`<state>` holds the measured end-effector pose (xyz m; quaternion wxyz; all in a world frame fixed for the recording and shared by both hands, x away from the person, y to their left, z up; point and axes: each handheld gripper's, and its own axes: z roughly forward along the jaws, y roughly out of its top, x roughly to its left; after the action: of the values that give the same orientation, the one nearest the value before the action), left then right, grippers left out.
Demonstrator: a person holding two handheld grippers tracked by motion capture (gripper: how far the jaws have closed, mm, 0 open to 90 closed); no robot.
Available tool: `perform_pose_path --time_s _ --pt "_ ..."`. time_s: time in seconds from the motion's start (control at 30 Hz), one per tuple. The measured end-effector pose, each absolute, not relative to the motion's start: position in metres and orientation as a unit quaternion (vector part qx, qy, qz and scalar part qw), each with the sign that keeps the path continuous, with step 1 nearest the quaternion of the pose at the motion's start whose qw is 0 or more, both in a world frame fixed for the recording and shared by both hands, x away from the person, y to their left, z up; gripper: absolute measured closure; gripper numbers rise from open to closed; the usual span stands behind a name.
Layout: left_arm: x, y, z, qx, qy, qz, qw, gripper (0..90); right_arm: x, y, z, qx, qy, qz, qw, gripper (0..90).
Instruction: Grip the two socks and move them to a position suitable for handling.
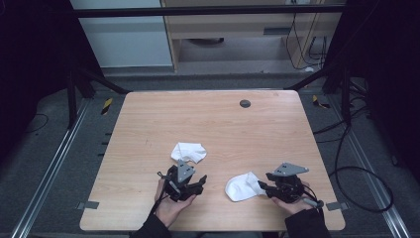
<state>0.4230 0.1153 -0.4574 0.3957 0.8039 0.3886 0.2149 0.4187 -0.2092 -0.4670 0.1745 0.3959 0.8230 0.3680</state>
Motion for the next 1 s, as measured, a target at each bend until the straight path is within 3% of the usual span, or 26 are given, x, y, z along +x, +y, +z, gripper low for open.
perform_pose_path --time_s 0.63,1.0 --pt "0.416 0.061 -0.468 0.831 0.353 0.182 0.39 54.5 0.414 -0.199 -0.478 0.373 0.846 0.352 0.148 67.8" --pt "0.419 0.046 -0.48 0.836 0.357 0.169 0.382 56.8 0.414 -0.195 -0.483 0.367 0.851 0.348 0.142 65.0"
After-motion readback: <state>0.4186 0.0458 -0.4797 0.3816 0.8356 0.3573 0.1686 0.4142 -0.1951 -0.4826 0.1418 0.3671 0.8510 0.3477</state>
